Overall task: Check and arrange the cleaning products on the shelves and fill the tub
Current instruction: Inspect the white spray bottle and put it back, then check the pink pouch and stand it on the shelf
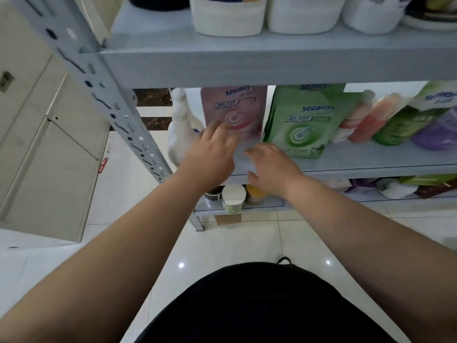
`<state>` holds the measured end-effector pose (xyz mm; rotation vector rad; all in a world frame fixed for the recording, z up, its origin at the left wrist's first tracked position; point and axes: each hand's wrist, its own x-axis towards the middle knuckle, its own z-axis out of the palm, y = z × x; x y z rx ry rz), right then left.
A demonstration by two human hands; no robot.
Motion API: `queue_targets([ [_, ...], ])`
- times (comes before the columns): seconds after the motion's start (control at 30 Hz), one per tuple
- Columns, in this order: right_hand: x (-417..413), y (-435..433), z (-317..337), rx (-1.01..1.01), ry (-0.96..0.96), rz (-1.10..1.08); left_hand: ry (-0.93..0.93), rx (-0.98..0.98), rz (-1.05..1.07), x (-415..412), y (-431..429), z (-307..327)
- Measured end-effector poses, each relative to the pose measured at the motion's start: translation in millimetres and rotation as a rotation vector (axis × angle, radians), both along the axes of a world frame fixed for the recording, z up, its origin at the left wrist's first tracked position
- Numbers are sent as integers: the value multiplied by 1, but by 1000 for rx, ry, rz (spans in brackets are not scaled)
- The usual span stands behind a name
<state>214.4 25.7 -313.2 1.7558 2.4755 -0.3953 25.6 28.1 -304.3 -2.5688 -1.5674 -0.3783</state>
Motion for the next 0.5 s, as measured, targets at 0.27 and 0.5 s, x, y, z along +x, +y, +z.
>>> queue_targets([
  [0.27,27,22,4,34,-42,153,126,-24,344,42,87,21],
  [0.5,42,36,-1,51,-27,219,213,161,339,51,100,24],
])
